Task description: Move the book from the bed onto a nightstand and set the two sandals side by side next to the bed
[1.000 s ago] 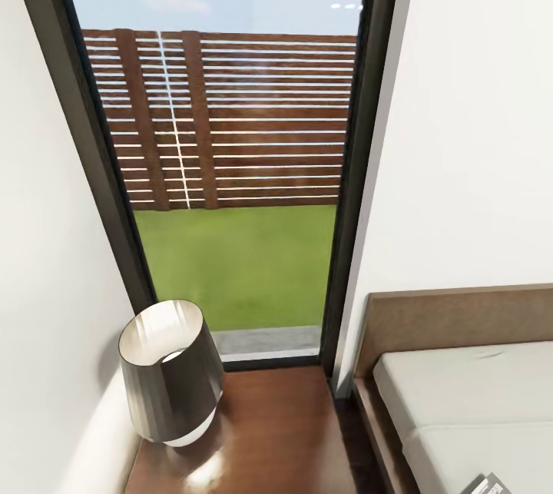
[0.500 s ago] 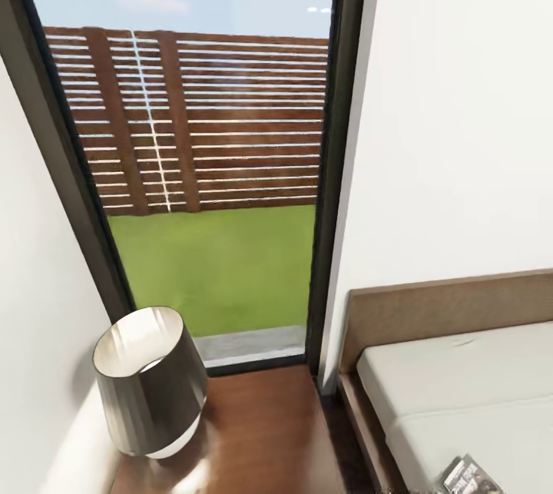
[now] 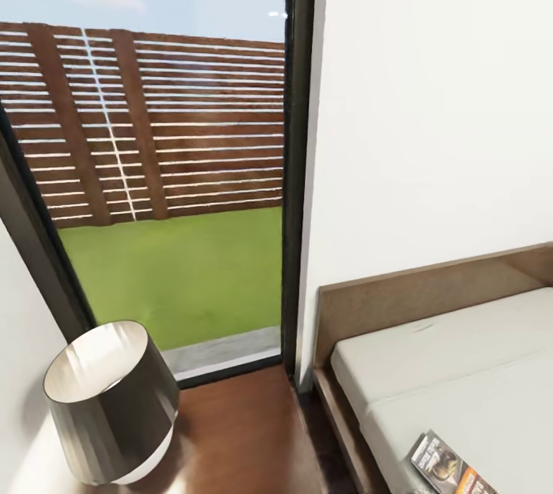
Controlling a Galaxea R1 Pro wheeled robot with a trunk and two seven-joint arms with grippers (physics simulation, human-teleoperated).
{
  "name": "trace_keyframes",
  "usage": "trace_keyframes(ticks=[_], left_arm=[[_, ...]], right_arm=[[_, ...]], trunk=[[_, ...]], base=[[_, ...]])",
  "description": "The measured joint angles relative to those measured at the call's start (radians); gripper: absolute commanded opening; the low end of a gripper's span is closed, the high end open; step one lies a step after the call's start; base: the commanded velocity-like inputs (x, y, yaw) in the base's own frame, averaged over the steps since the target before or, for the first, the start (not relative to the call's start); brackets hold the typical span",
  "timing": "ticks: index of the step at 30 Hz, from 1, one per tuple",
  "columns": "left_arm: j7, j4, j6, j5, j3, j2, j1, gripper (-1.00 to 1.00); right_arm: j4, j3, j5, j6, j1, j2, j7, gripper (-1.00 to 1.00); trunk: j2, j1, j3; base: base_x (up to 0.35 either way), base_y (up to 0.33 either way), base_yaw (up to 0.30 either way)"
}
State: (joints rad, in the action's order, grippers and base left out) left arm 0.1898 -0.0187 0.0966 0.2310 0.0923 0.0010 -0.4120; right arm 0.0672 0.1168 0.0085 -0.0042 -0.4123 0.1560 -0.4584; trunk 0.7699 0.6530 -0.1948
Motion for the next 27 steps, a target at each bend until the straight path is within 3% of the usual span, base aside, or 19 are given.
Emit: trace_keyframes(ticks=[16, 27], left_arm=[[0.0, 0.0, 0.0, 0.0, 0.0, 0.0, 0.001, 1.0], [0.0, 0.0, 0.0, 0.0, -0.001, 0.0, 0.0, 1.0]], right_arm=[[0.0, 0.001, 0.0, 0.0, 0.0, 0.0, 0.0, 1.0], [0.0, 0.0, 0.0, 0.0, 0.0, 0.0, 0.001, 1.0]], trunk=[[0.0, 0.0, 0.014], [0.0, 0.0, 0.025]], base=[[0.0, 0.118, -0.243], [0.0, 0.018, -0.22]])
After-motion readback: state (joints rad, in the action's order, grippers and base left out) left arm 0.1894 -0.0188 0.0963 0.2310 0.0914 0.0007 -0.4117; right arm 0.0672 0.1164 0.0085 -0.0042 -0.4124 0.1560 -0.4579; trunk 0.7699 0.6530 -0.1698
